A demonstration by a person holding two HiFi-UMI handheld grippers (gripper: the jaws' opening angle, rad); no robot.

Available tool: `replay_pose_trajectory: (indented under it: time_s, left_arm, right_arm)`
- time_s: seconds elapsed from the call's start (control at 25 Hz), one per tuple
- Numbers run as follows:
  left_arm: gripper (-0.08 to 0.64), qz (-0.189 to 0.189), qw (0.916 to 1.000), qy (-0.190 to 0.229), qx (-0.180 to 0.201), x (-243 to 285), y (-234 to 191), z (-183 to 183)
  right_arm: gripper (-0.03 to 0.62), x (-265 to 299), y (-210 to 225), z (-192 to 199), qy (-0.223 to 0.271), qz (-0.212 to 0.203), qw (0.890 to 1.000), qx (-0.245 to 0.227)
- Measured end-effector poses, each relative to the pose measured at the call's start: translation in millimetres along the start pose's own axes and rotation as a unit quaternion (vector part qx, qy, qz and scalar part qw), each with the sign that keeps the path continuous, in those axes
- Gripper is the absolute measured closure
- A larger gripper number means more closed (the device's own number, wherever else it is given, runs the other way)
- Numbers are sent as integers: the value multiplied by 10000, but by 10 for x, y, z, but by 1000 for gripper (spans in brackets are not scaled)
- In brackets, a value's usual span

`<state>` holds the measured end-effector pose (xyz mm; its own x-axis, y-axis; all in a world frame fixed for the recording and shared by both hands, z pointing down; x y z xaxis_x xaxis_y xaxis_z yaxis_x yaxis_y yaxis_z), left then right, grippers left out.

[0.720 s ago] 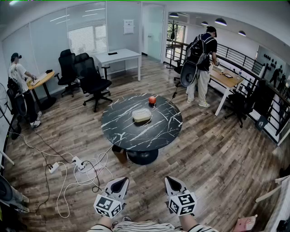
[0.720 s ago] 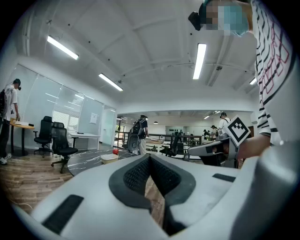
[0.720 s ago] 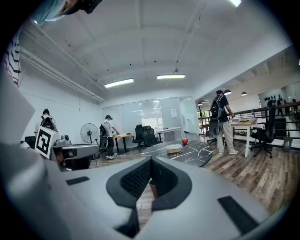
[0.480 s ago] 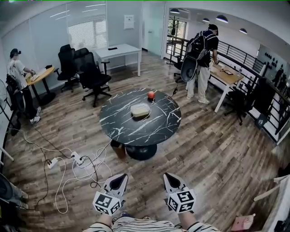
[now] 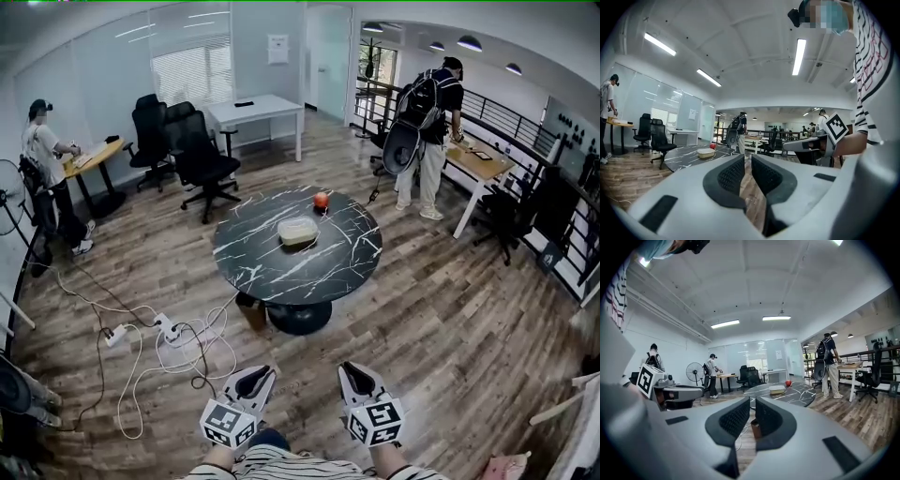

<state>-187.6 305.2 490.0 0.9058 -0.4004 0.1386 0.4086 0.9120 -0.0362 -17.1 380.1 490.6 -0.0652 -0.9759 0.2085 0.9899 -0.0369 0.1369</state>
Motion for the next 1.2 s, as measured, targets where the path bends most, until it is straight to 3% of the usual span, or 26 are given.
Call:
replay_pose_trajectory:
  time_s: [0.16, 0.2, 0.24, 0.32, 0.6, 1.2]
  left_arm:
    - [525, -46, 10000, -73, -18, 76, -88, 35]
    - [493, -36, 9999, -85, -44, 120, -121, 50]
    - [430, -21, 9999, -100, -75, 168, -158, 71]
    - [408, 13, 9999, -118, -103, 269, -253, 105]
    - [407, 173, 9997, -132, -112, 704, -781, 36]
    - [408, 712, 9968, -337, -145, 1677, -2454, -104]
  right_arm:
    - [557, 79, 62, 9, 25, 118, 9999, -10]
    - [553, 118, 89, 14, 29, 115, 9999, 26]
    - [529, 168, 115, 22, 23, 97, 9999, 69]
    - [416, 292, 161, 31, -5, 86, 9999, 118]
    - [417, 856, 396, -128, -43, 357, 9992, 202]
    - [417, 2443, 720, -422, -76, 1065, 9916, 725]
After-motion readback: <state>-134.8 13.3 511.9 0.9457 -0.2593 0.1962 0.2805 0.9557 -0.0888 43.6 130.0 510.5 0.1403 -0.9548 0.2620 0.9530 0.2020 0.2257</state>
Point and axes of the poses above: the fingertips, and each gripper's own axes: x forward along the fingers, y to its right, z out of its underside, the point moved 3 cm from there along -x, backward along the fingers, and after that the axes turned 1 degree about x, right-handed, at the moved point
